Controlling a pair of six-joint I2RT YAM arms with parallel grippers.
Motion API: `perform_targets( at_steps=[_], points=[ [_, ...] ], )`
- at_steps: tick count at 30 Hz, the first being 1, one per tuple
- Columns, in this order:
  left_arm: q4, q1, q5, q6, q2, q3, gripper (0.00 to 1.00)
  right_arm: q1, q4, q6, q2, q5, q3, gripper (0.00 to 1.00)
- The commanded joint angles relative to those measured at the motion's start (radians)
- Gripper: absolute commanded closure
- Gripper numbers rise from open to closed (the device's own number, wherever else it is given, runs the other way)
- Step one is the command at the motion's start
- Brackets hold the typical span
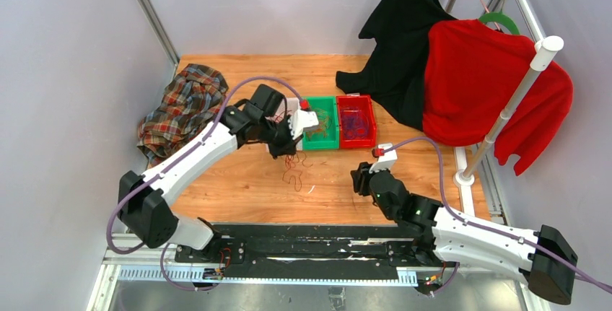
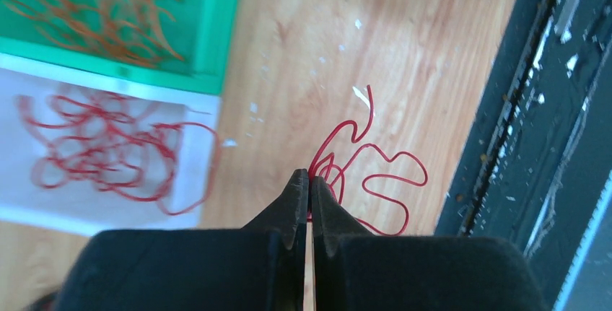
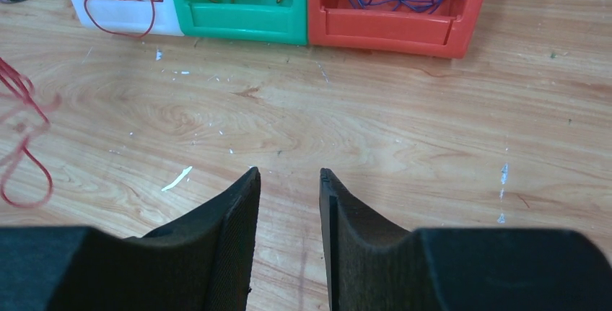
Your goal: Untangle the cables
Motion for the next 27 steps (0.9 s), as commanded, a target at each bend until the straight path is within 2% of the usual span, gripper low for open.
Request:
perform_targets(
  at_steps=[1,7,11,17,23,25,27],
  points=[
    [-0.046,-0.001,-0.113,0.019,-0.033,0.123,0.99,-0.024,-0.012,-0.023,-0.017,0.003,0.038,0.64],
    [0.1,0.028,-0.315,0.081,0.025,0.207,0.99,-0.051,-0.022,-0.038,-0.035,0.005,0.044,0.64],
    [0.216,0.066,-0.422,0.103,0.127,0.254,0.99,-0.069,-0.031,-0.046,-0.042,0.005,0.045,0.64],
    [0.36,0.137,-0.483,0.089,0.268,0.301,0.99,-0.097,-0.04,-0.05,-0.056,0.002,0.044,0.64],
    [0.451,0.142,-0.483,0.053,0.322,0.201,0.99,-0.138,-0.054,-0.056,-0.065,-0.014,0.05,0.62],
    [0.48,0.142,-0.481,0.037,0.327,0.164,0.89,-0.15,-0.057,-0.059,-0.069,-0.021,0.054,0.62],
    [0.476,0.142,-0.476,0.024,0.337,0.147,0.69,-0.164,-0.065,-0.061,-0.07,-0.028,0.062,0.61]
  ],
)
